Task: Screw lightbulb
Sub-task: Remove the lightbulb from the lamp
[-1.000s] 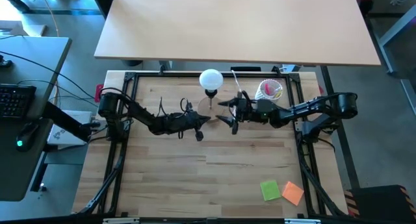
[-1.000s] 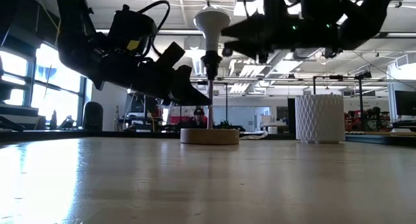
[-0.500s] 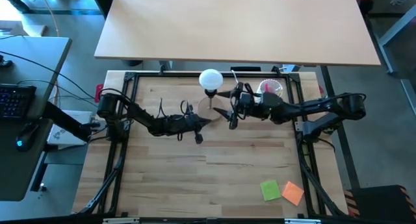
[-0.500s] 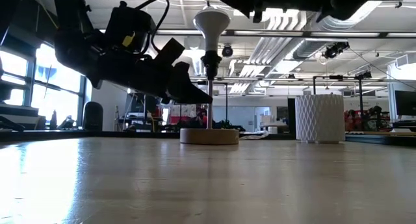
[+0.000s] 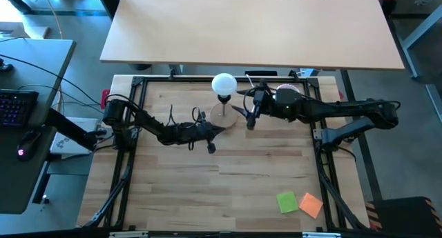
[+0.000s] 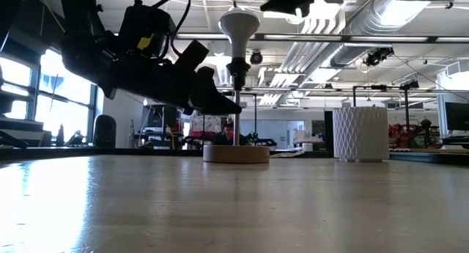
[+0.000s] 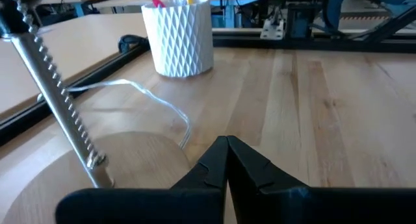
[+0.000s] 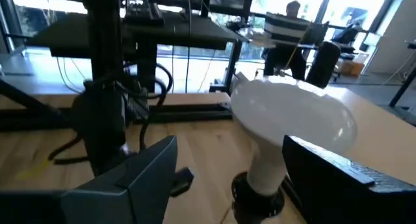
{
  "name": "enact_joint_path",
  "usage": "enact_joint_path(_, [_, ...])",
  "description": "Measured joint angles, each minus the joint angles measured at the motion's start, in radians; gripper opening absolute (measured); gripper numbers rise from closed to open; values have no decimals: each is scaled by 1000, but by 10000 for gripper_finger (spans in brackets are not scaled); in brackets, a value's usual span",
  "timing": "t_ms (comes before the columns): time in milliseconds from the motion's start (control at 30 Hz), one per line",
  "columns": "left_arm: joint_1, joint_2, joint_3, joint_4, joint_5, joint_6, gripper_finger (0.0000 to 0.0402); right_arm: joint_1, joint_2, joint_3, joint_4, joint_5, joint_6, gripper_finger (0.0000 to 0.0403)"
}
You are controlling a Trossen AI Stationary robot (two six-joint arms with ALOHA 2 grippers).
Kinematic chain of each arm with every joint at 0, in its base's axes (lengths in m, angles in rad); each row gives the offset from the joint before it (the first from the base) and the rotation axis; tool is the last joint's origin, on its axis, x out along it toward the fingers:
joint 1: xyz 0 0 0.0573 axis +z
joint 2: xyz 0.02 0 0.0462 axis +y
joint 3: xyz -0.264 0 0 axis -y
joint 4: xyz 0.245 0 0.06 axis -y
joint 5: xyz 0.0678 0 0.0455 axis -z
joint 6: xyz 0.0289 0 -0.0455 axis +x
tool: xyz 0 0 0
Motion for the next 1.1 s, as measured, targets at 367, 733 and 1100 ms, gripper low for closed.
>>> enact_joint_path(367, [-15, 0, -3, -6, -4, -10, 0, 0, -4, 5, -21, -5, 0, 277])
enact_joint_path(733, [-15, 0, 0, -9, -11, -8, 0, 0, -4, 5, -26, -8, 1, 277])
enact_joint_path(1100, [-15, 0, 0, -10, -13, -8, 0, 0, -4, 5, -26, -8, 3, 277])
